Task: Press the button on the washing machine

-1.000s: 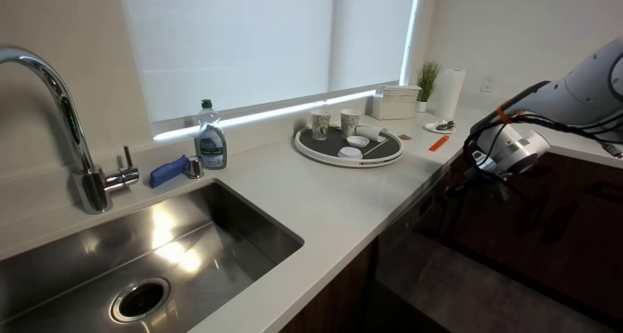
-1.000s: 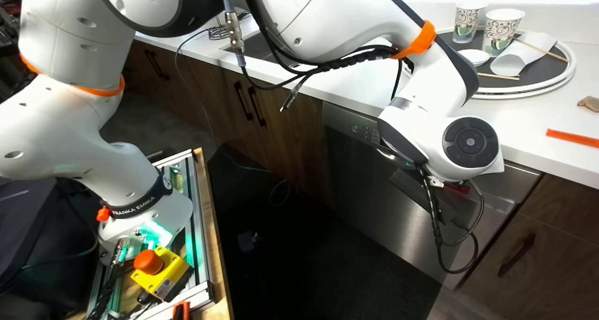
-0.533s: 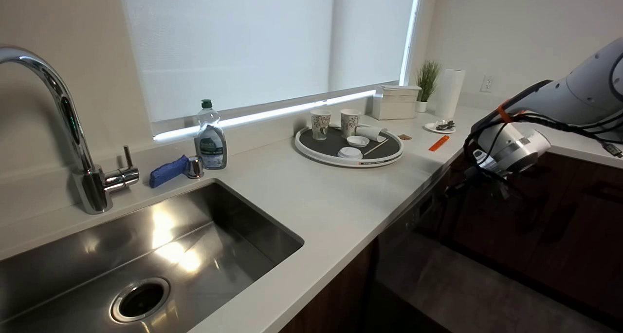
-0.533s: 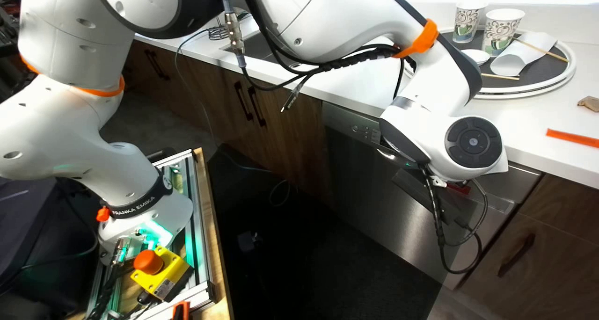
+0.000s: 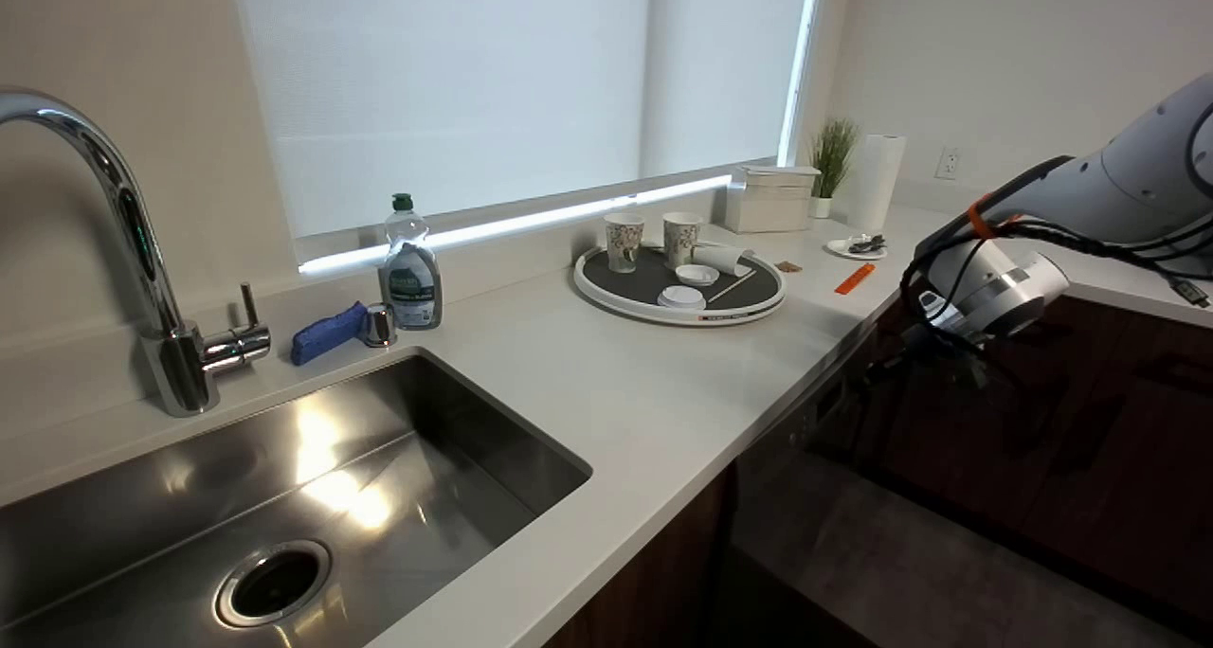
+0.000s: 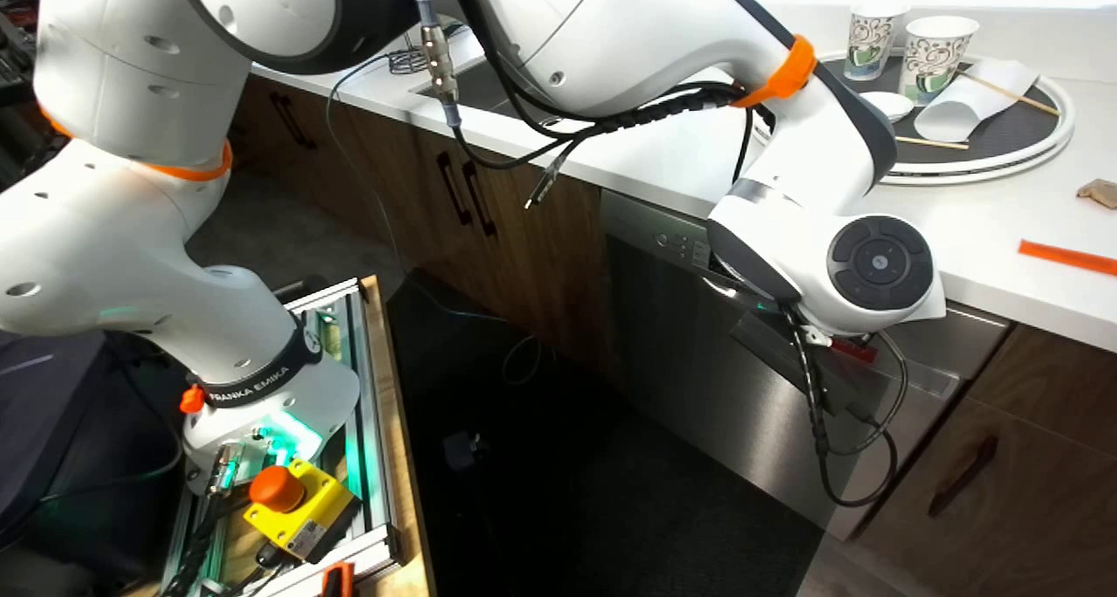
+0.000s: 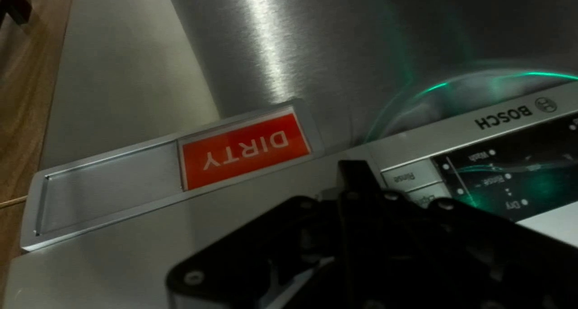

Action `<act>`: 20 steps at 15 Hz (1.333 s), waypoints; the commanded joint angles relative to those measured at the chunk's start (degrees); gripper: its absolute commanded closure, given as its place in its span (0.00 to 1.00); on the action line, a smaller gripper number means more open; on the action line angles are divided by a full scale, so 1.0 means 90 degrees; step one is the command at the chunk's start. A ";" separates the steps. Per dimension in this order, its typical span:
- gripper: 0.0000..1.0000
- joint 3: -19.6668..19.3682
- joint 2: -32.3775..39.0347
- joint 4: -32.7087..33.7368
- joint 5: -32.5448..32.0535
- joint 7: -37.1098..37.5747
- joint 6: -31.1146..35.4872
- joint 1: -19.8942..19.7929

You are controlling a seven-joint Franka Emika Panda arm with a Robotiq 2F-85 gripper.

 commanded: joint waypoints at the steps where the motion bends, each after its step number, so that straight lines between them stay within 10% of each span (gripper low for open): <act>1: 1.00 0.0077 0.0134 0.0115 -0.0046 0.0110 0.0240 -0.0033; 20: 1.00 0.0255 0.0173 0.0167 0.0209 0.0185 0.0324 -0.0123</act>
